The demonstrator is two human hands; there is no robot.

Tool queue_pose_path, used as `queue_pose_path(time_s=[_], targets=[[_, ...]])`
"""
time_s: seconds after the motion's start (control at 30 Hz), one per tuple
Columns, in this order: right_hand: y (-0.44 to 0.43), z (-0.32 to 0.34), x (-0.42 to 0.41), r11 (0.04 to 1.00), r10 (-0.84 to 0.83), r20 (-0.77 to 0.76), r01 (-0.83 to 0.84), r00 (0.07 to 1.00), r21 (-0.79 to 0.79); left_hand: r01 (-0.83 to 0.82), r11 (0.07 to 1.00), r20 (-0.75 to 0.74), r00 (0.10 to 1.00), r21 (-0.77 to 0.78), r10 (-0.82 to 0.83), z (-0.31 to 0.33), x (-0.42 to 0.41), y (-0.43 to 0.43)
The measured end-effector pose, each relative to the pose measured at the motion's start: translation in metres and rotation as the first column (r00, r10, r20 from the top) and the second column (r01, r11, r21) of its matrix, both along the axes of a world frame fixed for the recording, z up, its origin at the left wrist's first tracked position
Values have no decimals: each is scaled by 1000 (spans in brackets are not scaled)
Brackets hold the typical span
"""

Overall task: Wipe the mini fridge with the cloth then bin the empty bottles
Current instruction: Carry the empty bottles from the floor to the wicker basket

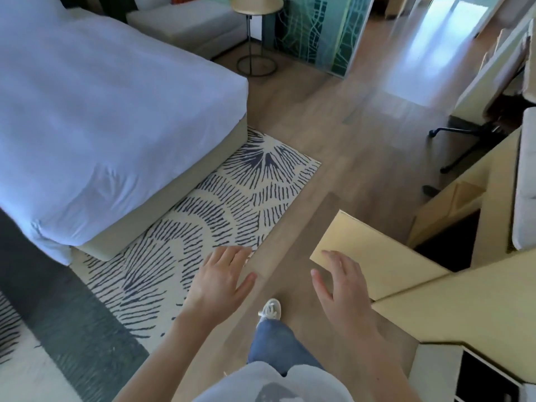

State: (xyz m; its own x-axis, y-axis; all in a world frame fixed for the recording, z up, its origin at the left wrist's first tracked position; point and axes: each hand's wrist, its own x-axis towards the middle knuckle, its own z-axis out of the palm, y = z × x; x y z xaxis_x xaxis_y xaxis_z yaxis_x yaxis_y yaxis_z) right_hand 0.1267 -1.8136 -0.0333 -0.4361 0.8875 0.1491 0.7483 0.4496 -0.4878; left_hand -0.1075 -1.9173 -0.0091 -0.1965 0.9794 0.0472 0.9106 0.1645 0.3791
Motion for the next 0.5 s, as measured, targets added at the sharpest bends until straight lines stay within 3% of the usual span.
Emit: queue_pose_path(time_s=[0.27,0.5], targets=[[200,45,-89,998,63,-49,-62,997,33,-5,999,-29,1000,43,6,43,-89,200],[325,18,-141,999,-38,-50,40,998,35,34,999,-20,999,-25,-34,14,-156,342]])
